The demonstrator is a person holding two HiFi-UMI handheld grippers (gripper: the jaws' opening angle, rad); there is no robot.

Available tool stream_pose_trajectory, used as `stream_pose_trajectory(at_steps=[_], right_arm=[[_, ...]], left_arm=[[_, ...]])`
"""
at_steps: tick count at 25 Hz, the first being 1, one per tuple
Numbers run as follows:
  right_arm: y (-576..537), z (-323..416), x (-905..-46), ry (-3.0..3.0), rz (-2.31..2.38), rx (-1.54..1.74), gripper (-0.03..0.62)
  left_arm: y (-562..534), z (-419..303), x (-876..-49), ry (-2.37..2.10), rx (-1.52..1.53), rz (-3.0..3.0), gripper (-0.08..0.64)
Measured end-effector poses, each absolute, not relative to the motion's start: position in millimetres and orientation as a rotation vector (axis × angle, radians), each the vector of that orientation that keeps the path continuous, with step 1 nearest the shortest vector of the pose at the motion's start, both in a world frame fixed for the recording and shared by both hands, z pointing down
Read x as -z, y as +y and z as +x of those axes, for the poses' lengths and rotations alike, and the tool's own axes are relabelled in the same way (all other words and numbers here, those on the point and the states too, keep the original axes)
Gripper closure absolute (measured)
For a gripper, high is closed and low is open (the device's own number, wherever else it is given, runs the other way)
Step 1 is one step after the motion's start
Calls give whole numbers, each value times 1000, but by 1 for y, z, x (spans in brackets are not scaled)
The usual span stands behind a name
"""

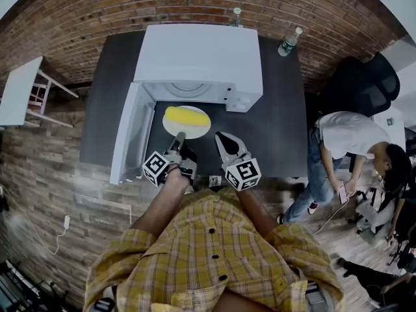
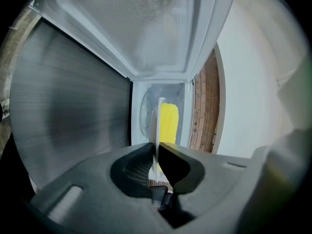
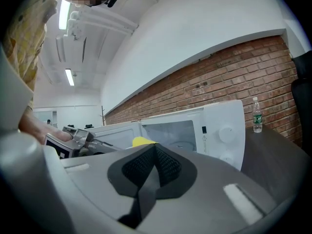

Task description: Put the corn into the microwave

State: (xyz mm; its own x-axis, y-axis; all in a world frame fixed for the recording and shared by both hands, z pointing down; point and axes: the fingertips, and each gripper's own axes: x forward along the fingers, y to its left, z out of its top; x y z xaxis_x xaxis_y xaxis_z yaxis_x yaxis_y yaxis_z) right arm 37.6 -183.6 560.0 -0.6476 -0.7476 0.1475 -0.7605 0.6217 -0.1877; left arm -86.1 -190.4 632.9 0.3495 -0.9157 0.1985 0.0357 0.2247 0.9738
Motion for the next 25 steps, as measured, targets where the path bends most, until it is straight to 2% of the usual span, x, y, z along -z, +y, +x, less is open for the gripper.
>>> stream_pose_trajectory(at_steps=[25], right_arm=[[-214, 49, -573, -2777, 1203, -355, 594]], left_arm=[[-262, -79, -669, -1077, 906, 1116, 523]])
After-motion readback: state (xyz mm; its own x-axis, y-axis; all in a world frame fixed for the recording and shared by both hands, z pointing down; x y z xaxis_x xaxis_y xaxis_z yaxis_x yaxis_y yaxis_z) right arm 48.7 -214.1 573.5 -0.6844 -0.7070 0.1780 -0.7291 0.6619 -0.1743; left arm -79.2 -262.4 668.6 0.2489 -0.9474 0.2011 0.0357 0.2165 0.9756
